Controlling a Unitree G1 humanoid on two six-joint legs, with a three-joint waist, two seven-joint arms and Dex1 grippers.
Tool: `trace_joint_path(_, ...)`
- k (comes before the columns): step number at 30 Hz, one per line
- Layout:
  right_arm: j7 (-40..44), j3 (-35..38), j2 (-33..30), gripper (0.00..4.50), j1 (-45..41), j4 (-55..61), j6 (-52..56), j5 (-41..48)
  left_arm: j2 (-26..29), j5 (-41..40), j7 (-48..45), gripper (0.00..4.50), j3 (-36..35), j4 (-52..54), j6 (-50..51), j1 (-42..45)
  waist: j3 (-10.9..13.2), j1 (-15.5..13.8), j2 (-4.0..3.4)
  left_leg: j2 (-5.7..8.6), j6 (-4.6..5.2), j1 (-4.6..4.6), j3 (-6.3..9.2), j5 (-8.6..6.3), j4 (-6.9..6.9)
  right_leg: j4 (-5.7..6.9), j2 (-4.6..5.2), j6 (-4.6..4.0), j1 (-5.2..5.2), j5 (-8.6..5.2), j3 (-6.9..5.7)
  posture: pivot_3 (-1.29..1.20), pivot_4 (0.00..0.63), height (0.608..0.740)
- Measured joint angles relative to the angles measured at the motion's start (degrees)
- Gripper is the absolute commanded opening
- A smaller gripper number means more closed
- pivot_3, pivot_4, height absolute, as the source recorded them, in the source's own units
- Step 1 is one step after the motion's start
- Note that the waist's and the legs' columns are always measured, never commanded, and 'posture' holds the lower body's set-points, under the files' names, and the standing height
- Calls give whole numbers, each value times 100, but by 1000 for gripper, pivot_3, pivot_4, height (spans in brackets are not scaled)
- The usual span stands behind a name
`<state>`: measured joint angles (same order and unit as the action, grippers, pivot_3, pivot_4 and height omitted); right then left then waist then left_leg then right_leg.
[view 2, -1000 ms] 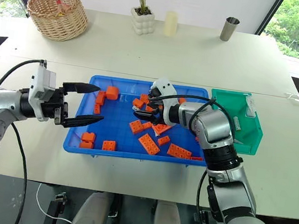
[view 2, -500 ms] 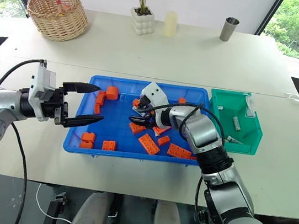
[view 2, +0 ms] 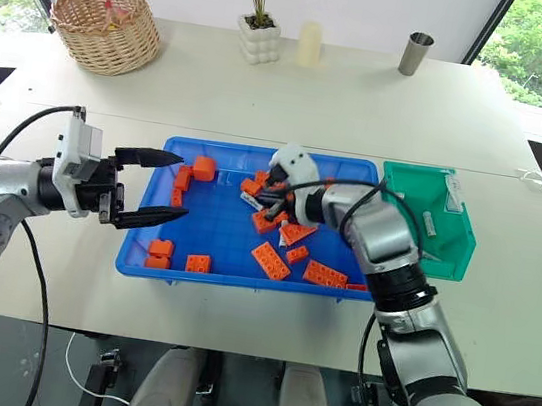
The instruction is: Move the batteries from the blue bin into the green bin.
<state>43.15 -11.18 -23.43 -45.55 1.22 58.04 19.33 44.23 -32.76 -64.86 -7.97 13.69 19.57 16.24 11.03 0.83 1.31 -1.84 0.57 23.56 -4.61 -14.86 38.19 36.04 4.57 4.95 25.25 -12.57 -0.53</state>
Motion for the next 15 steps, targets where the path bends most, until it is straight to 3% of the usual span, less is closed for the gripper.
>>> trace_joint_path(2,0,304,-135,80,-206,140,176,122,-2,20,-22,4500,18,-34,-35,32,-1,1,1,0,0,-1,1,0,-4,-1,-1,0,0,0,-1,0,150,736)
trace_joint_path(5,52,241,-251,1311,-243,222,264,171,-59,53,-46,4500,58,-144,-82,97,0,15,0,-1,0,-2,-1,0,-9,0,-3,-1,4,0,0,0,150,736)
trace_joint_path(15,-131,-644,210,1311,-289,63,411,9,-144,107,-20,4500,199,-225,-121,254,0,24,0,0,0,2,-2,0,-8,0,-2,7,6,4,0,0,150,736)
